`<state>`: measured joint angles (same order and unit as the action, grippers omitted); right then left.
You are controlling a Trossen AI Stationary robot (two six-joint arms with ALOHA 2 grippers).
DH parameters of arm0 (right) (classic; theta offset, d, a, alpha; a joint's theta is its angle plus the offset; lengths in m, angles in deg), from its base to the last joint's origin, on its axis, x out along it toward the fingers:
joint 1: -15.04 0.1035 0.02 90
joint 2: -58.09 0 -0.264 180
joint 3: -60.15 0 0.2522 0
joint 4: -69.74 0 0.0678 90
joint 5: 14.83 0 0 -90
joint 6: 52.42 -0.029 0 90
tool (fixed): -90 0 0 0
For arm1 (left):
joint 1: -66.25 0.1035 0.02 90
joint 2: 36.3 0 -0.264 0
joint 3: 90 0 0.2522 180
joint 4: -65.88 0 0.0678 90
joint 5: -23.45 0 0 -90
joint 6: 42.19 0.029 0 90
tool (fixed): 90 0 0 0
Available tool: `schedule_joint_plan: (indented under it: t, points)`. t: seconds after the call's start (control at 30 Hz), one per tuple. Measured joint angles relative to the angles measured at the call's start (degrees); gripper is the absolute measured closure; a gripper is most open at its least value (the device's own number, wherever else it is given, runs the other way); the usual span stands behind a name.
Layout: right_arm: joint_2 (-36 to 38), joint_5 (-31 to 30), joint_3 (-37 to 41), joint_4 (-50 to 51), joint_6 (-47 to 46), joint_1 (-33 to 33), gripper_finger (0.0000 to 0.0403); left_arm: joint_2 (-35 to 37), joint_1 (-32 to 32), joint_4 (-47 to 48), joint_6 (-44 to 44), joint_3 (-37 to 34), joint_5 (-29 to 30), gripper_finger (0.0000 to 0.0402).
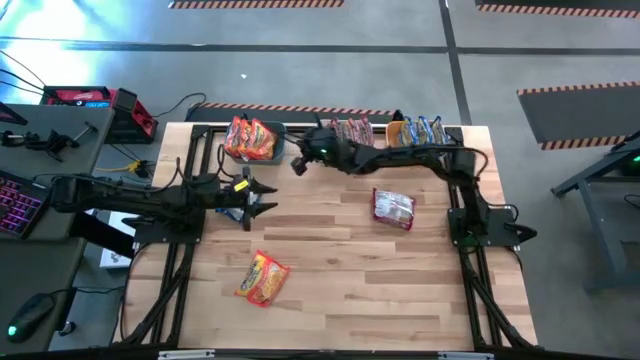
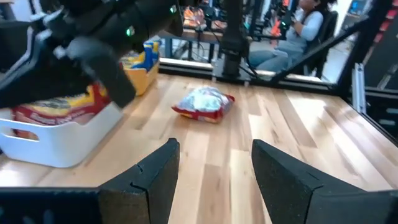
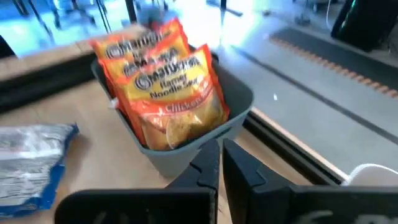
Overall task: Sort Maruchan noodles
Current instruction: Put the blue noodle pack into the yellow bin
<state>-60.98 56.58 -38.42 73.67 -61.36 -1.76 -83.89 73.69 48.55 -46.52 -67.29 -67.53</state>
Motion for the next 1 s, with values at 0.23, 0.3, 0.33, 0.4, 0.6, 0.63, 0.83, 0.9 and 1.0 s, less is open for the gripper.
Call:
schedule_joint_plan:
  t: [0.23,0.3,0.33,0.4,0.6,0.63,0.83,0.9,1.0]
  points:
    - [14.71,0.22,23.2,-14.29,0.01,0.54,0.0403,-0.02,-3.36,3.19,-0.24,0.0,1.4,0.0213]
    - [19.45,0.59,29.25,-15.2,0.01,0.84,0.0403,-0.02,-3.98,5.14,-1.98,0.0,5.49,0.0213]
    - [21.7,0.48,31.76,-15.27,0.01,1.07,0.0403,-0.02,-4.12,6.66,-3.14,0.08,8.32,0.0214]
    - [26.9,0.57,36.87,-15.19,0.24,1.24,0.0403,-0.02,-4.3,14.44,-5.56,1.53,12.53,0.0219]
    - [40.29,-1.49,48.32,-15.33,0.45,1.49,0.0403,-2.21,-5.11,46.73,-20.46,11.41,20.29,0.0224]
    - [42.3,-2.13,49.9,-15.36,0.45,1.49,0.0403,-3.17,-5.45,51.0,-22.44,12.9,21.01,0.0221]
    - [50.1,-5.2,55.93,-15.34,0.46,1.49,0.0403,-11.52,-7.38,62.92,-29.96,16.79,19.53,0.0187]
    - [51.49,-5.67,57.09,-15.13,0.51,1.49,0.0403,-14.76,-7.86,64.0,-31.25,17.37,18.92,0.0174]
    - [52.56,-5.65,57.76,-14.87,1.78,1.49,0.0403,-19.68,-8.43,65.42,-31.67,18.6,19.75,0.0157]
